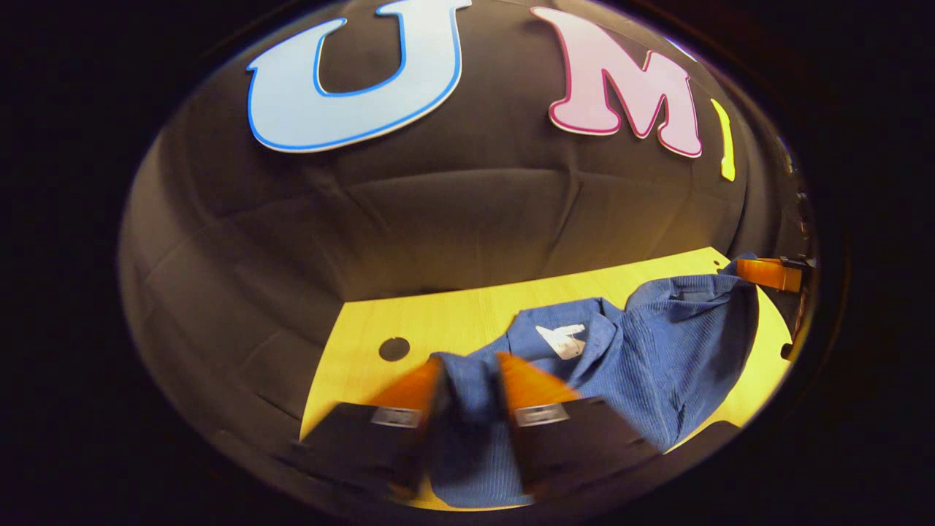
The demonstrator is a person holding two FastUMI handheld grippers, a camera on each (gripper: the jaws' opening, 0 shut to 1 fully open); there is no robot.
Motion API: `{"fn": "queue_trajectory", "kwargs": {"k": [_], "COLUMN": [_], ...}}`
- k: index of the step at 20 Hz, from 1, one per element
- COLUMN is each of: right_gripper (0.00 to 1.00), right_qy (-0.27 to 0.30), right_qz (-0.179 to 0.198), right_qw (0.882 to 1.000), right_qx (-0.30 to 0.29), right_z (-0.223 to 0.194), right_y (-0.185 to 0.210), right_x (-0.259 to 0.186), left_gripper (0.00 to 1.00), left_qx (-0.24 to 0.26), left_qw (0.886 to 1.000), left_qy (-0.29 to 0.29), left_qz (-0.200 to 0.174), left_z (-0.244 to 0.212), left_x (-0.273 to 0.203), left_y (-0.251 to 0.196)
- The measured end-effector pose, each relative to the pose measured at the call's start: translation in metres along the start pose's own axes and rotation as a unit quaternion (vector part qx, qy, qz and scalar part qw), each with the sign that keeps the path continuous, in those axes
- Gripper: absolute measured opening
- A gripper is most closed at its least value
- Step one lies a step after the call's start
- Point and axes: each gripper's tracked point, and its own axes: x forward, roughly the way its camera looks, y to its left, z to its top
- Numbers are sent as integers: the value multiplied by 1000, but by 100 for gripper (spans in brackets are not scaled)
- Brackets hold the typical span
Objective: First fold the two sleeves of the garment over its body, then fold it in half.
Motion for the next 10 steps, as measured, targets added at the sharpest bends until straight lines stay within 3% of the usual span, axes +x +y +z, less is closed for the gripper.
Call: {"fn": "queue_trajectory", "kwargs": {"k": [1,3,8,10], "right_gripper": [53,98,98,98], "right_qy": [-5,-33,-86,-112], "right_qz": [-1,-7,5,13], "right_qw": [1000,999,996,993], "right_qx": [-9,-34,-34,-36], "right_z": [2,16,38,45], "right_y": [0,-1,10,17], "right_x": [-6,-20,-73,-101], "left_gripper": [78,84,81,84], "left_qx": [-7,-28,-50,-64], "left_qw": [1000,998,992,989], "left_qy": [-20,-59,-112,-135], "left_qz": [2,-14,1,8], "left_z": [11,27,39,39], "left_x": [-13,-31,-94,-123], "left_y": [-2,-10,-5,-7]}}
